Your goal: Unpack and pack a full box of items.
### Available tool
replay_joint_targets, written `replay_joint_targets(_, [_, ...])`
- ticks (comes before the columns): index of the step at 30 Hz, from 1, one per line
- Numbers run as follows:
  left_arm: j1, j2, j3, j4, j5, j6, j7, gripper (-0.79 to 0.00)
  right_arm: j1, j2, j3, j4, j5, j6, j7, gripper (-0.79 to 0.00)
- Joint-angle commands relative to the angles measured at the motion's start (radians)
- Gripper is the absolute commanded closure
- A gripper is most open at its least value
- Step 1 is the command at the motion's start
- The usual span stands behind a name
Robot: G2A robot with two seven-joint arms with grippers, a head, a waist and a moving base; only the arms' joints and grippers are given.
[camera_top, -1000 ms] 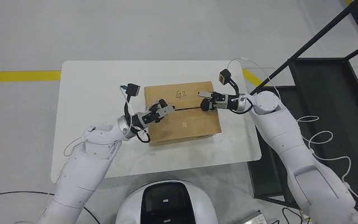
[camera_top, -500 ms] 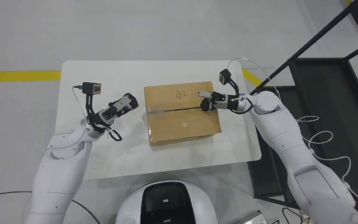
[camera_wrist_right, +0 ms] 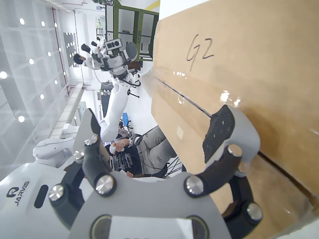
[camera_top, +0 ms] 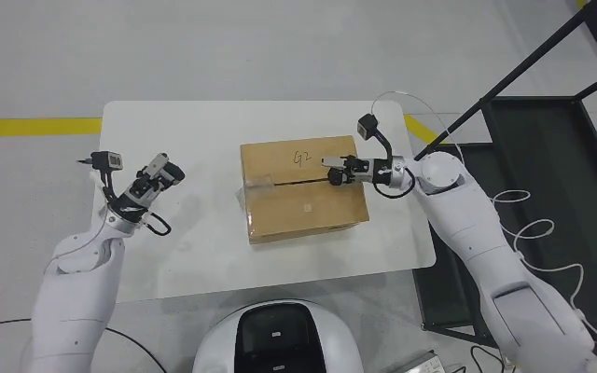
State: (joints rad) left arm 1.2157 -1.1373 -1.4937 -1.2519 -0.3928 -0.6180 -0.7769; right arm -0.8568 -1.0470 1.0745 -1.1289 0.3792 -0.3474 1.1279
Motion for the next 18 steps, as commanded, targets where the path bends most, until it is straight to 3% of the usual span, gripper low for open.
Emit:
replay_joint_targets(1, [0.018,0.005,-0.035,0.011,-0.017,-0.009,0.020,-0.785,-0.007,0.001,-0.004,-0.053,-0.028,-0.009,-0.005,-0.785])
replay_joint_targets(5, [0.050,0.012,-0.082,0.012,-0.027,-0.025,0.051,-0.785,-0.010,-0.003,-0.029,-0.145,-0.107,-0.001,-0.052,-0.785])
replay_joint_targets(13, [0.053,0.012,-0.085,0.012,-0.028,-0.026,0.054,-0.785,0.020,-0.026,-0.128,-0.257,-0.416,0.131,-0.269,-0.785])
replay_joint_targets(18, [0.053,0.012,-0.085,0.012,-0.028,-0.026,0.054,-0.785,0.014,-0.035,-0.164,-0.297,-0.521,0.156,-0.339,-0.785])
